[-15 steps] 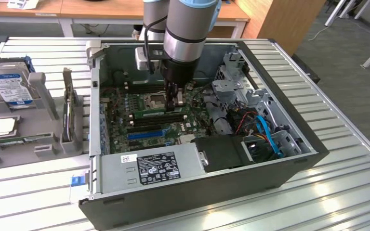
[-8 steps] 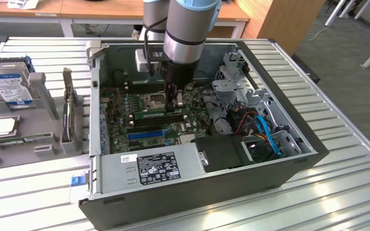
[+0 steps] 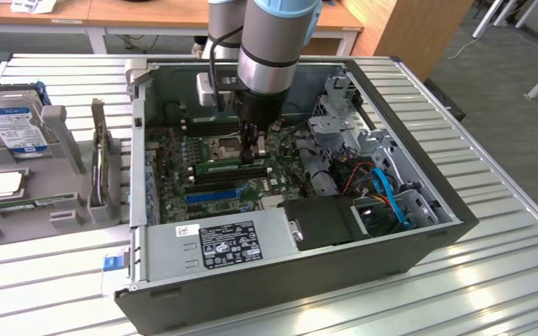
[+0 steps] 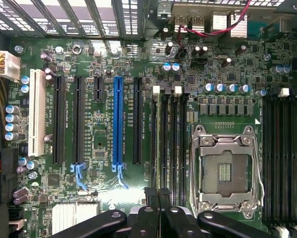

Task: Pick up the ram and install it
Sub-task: 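Insert the ram into the slot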

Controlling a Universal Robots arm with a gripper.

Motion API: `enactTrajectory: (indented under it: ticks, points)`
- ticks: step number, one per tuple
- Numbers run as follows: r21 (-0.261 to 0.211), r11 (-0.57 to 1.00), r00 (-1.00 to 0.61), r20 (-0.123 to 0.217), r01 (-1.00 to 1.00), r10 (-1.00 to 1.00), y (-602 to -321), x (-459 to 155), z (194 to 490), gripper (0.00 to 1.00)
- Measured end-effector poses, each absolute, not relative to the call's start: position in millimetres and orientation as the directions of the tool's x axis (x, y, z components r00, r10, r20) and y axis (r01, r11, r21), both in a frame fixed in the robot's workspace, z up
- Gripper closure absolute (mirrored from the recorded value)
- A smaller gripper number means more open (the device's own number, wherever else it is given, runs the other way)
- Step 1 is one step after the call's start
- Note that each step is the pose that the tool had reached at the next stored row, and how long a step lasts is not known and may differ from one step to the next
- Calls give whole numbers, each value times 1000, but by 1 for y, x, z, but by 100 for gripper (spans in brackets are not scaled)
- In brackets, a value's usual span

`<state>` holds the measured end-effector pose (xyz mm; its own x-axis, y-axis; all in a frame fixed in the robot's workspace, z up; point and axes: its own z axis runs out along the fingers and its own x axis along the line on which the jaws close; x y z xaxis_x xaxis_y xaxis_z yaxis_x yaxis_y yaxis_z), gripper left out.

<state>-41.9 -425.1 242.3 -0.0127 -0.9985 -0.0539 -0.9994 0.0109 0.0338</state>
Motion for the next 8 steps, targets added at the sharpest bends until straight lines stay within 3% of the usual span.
enactTrajectory:
  ticks: [8]
  points:
    - [34, 11, -13, -54, -999, -998, -425, -43, 242, 89]
